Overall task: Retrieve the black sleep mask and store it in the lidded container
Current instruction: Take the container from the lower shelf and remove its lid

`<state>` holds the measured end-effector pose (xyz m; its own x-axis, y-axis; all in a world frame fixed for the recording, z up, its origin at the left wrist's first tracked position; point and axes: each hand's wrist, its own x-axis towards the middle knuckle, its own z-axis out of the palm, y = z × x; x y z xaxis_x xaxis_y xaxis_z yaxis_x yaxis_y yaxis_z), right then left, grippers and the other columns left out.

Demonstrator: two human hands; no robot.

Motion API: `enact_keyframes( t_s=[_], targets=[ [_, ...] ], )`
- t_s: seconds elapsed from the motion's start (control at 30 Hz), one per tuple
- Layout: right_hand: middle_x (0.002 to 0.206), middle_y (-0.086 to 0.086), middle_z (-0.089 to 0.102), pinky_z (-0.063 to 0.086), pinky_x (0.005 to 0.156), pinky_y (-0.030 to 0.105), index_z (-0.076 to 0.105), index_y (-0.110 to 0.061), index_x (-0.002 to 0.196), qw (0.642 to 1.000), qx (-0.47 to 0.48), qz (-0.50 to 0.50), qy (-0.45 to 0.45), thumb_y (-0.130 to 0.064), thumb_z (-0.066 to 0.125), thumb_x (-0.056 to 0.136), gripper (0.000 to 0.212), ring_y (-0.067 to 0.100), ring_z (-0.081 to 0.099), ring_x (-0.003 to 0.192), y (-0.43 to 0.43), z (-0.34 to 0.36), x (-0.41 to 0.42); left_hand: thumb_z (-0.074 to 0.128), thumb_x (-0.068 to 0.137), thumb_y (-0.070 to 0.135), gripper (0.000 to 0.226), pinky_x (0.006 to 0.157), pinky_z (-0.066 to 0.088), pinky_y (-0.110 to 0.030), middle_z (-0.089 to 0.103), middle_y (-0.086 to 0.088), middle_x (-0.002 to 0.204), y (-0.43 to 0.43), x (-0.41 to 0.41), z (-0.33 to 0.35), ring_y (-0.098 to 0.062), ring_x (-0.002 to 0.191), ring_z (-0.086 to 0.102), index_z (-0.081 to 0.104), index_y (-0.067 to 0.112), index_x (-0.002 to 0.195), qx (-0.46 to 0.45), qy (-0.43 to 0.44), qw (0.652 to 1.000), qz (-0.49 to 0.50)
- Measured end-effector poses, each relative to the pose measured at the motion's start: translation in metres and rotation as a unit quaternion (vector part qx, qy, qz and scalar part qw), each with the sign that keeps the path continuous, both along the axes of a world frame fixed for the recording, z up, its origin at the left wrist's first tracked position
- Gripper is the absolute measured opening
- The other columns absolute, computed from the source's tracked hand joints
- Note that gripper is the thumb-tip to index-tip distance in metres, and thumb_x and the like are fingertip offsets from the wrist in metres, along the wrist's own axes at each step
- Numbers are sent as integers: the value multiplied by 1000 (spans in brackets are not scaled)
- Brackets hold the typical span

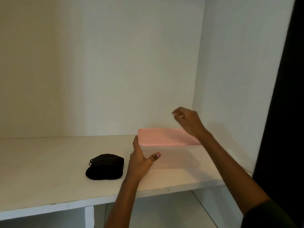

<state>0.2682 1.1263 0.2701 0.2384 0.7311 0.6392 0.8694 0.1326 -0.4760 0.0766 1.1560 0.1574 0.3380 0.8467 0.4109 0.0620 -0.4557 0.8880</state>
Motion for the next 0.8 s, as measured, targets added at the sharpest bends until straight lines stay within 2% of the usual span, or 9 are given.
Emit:
enact_keyframes(
  t_s=[0.03, 0.1, 0.17, 0.27, 0.4, 0.53, 0.6, 0.7, 0.8],
  targets=[
    [101, 10, 71, 47, 77, 26, 68, -6, 101, 995, -69, -67, -10, -24, 54, 93, 24, 24, 65, 97, 8, 11, 22, 76, 75, 25, 97, 87, 43, -23, 50, 4, 124, 0, 0, 0, -12, 105, 50, 12, 25, 147, 1, -3, 1000, -3],
    [85, 12, 64, 45, 65, 24, 65, -2, 88, 951, -249, -178, -39, -37, 49, 95, 40, 26, 61, 92, 21, 14, 56, 76, 75, 24, 95, 88, 42, -24, 49, 6, 120, 0, 1, 1, -14, 107, 50, 14, 24, 146, -1, -7, 1000, -1],
    [84, 14, 62, 51, 65, 26, 65, 4, 94, 917, -357, -180, 15, -40, 57, 91, 45, 26, 61, 85, 33, 6, 78, 77, 75, 24, 92, 87, 41, -24, 50, 6, 119, 0, 1, 1, -15, 109, 51, 18, 22, 145, -2, -4, 1000, 6],
    [105, 20, 65, 54, 92, 36, 60, 12, 114, 911, -365, -132, 136, -26, 66, 87, 47, 30, 64, 101, 40, 0, 87, 77, 74, 24, 90, 85, 43, -23, 54, 0, 126, 2, 1, 0, -14, 105, 51, 20, 22, 144, -4, -1, 1000, 12],
    [112, 22, 64, 52, 89, 35, 57, 14, 120, 910, -365, -102, 171, -17, 73, 81, 52, 24, 60, 90, 38, 8, 89, 77, 74, 27, 88, 93, 47, -31, 54, -3, 130, 4, 2, -2, -22, 115, 54, 23, 22, 142, -8, 11, 1000, 24],
    [96, 18, 66, 50, 98, 37, 62, 12, 116, 917, -358, -123, 125, -24, 81, 72, 60, 25, 61, 88, 44, 4, 95, 77, 74, 29, 84, 92, 49, -33, 54, -4, 130, 4, 3, -2, -24, 115, 55, 26, 20, 140, -5, 26, 999, 34],
    [95, 20, 70, 52, 93, 33, 66, 10, 110, 926, -338, -134, 104, -26, 83, 70, 57, 25, 63, 84, 43, 2, 95, 77, 74, 29, 83, 89, 49, -31, 54, -4, 130, 3, 4, -1, -23, 114, 56, 27, 19, 139, -1, 29, 999, 41],
    [85, 18, 64, 47, 76, 30, 65, 14, 108, 934, -307, -123, 134, -23, 84, 69, 58, 24, 54, 76, 39, 3, 94, 76, 74, 30, 81, 90, 49, -32, 54, -6, 130, 1, 4, 1, -24, 115, 55, 28, 17, 138, 2, 35, 998, 56],
    [88, 20, 67, 51, 83, 32, 64, 16, 105, 933, -310, -111, 144, -22, 81, 72, 53, 25, 59, 79, 35, 8, 91, 76, 74, 30, 81, 91, 47, -31, 54, -7, 131, -1, 4, 2, -25, 116, 55, 28, 15, 138, 3, 36, 998, 58]
  ],
)
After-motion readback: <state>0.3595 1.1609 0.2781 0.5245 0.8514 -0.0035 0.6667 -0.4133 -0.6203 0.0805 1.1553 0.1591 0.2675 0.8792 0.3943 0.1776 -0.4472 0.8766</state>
